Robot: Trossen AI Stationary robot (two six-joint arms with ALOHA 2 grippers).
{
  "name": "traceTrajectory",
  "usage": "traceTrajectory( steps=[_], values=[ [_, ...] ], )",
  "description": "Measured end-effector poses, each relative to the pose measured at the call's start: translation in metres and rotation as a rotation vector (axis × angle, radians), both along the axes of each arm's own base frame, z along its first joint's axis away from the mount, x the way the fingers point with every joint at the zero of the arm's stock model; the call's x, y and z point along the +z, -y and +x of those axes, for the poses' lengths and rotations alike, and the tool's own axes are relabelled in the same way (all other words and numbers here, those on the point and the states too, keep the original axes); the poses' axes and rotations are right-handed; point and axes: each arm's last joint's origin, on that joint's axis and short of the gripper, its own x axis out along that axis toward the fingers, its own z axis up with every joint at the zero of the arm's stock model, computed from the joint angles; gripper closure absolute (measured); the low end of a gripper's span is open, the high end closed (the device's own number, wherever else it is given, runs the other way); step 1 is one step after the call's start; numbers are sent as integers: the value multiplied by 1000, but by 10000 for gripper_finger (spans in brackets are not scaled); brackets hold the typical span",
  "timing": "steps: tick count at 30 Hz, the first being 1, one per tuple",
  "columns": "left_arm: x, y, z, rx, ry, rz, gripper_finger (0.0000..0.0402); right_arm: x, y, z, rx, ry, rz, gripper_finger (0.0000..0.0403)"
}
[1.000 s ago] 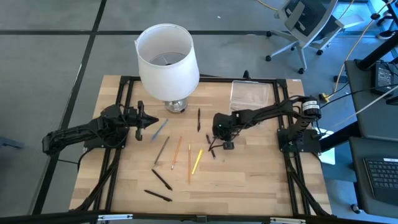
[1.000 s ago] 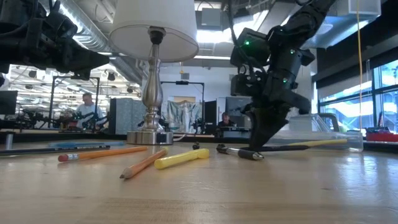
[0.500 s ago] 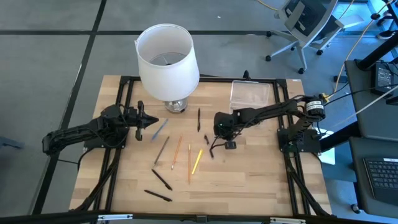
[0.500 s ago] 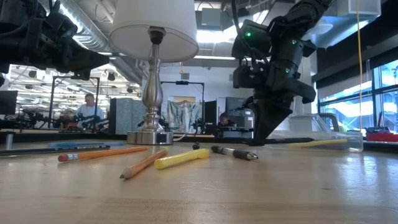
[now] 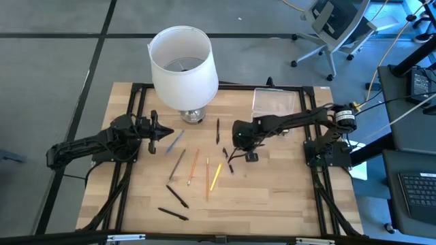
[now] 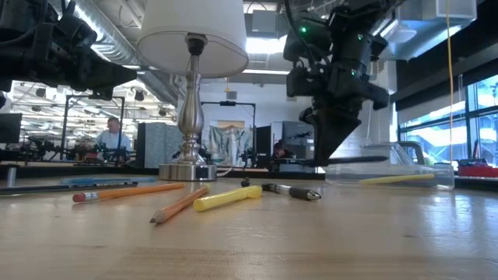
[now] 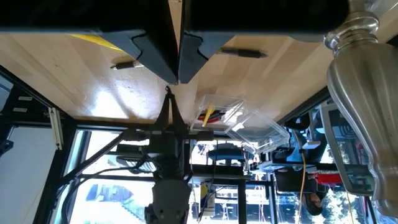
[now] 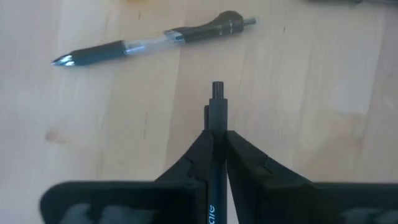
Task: Pick & place school supplies into a supply box
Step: Put the black pen into the transparent supply box
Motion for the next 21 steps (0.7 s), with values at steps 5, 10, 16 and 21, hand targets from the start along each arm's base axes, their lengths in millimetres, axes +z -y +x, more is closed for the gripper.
traceTrajectory(
  steps=[5, 10, 16, 21],
  values=[
    [0, 0, 0, 0, 0, -2, 393, 19, 0, -4, 9, -38, -6, 363],
    [0, 0, 0, 0, 1, -2, 395, 48, 3, -26, -39, -11, -63, 363],
    [0, 0, 0, 0, 0, -1, 394, 78, 13, -64, -172, 69, -182, 365],
    [0, 0, 0, 0, 0, 0, 395, 69, 26, -92, -281, 75, -253, 365]
  ],
)
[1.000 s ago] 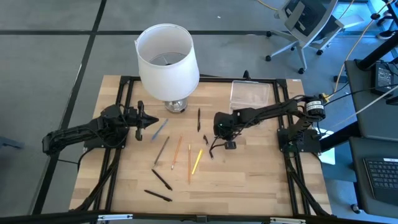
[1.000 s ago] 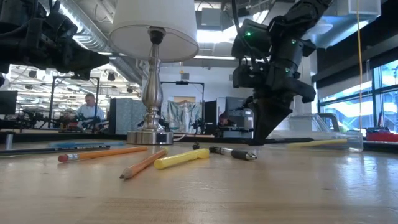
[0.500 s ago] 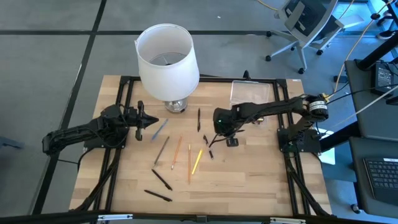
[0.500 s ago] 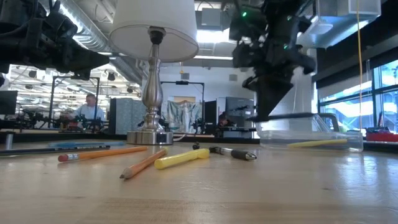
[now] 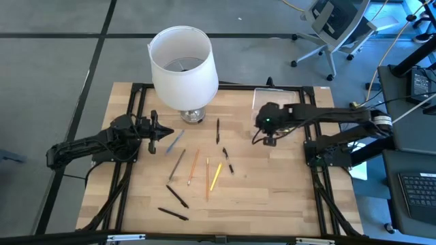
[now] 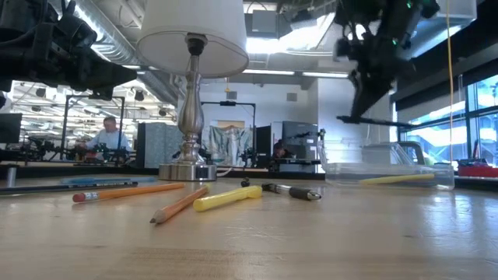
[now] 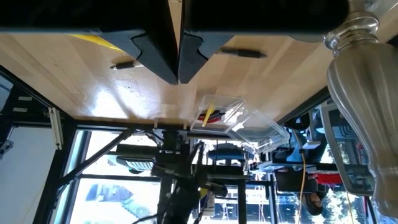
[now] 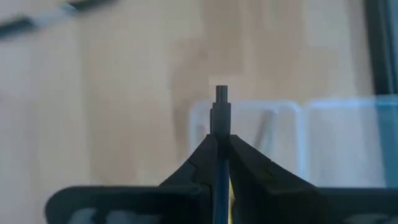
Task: Pick & place school supplies into a supply box
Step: Put the black pen into the transparent supply box
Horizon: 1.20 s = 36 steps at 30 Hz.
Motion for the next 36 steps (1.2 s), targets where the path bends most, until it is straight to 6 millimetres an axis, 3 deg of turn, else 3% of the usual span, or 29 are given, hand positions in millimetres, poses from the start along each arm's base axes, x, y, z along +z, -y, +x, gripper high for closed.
traceTrajectory(
  steps=[9, 15, 27, 36],
  values=[
    [0, 0, 0, 0, 0, -1, 395, -56, 20, -22, -73, 8, -14, 365],
    [0, 0, 0, 0, 0, -1, 394, -73, 25, -32, -98, -14, -11, 364],
    [0, 0, 0, 0, 0, 0, 395, -84, 23, -37, -93, -32, 6, 357],
    [0, 0, 0, 0, 0, -1, 394, -78, 23, -35, -143, -19, 26, 276]
  ],
)
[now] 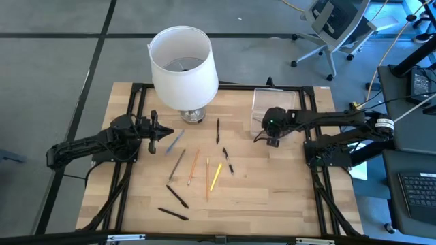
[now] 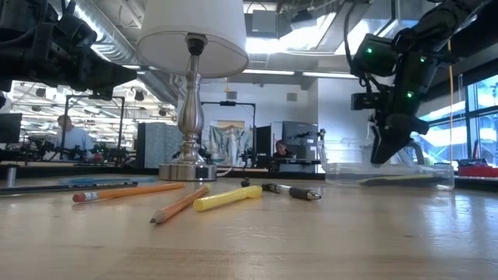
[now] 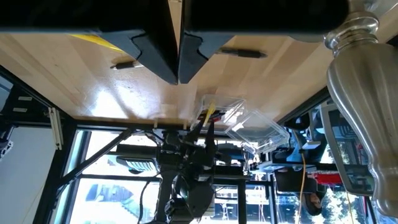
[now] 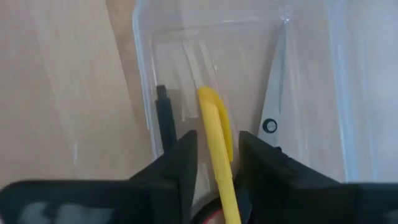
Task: Pick & place school supplies into a supply box
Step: Put the black pen into the transparent supply box
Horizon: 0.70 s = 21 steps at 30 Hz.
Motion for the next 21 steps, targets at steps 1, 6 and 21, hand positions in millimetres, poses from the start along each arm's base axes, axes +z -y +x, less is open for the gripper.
traceTrajectory(
  steps=[1, 6, 21],
  values=[
    [0, 0, 0, 0, 0, 0, 395, 4, 1, 2, -10, 9, 2, 270],
    [0, 0, 0, 0, 0, 0, 394, 34, 6, 18, -86, 123, 20, 262],
    [0, 0, 0, 0, 0, 0, 394, 72, -39, 63, 319, 495, 425, 262]
  ],
)
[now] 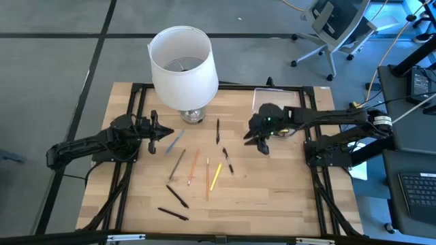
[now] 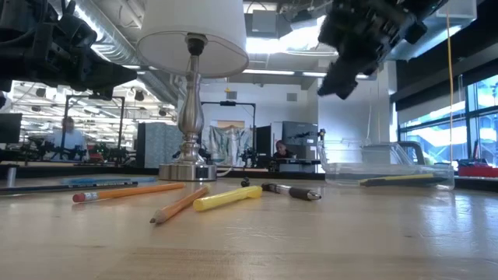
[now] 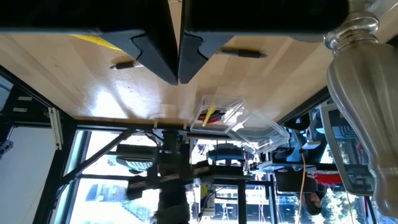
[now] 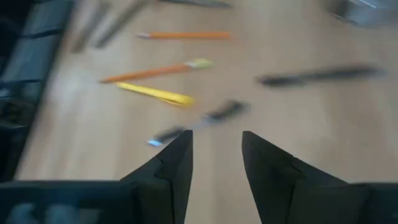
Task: Pick & place school supplies into a supply box
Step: Put the black pen into the transparent supply box
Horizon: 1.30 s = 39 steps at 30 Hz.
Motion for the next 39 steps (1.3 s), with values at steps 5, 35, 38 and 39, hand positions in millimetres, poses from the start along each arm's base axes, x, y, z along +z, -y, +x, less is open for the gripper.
traceTrajectory(
  steps=[5, 35, 38, 39],
  values=[
    [0, 0, 0, 0, 0, 0, 395, -2, -26, 12, 119, 63, 12, 276],
    [0, 0, 0, 0, 0, 0, 395, -38, -44, 42, 149, 44, -120, 385],
    [0, 0, 0, 0, 0, 0, 393, -39, -44, 43, 107, 38, -72, 371],
    [0, 0, 0, 0, 0, 0, 393, -39, -44, 43, 102, 36, -67, 367]
  ],
)
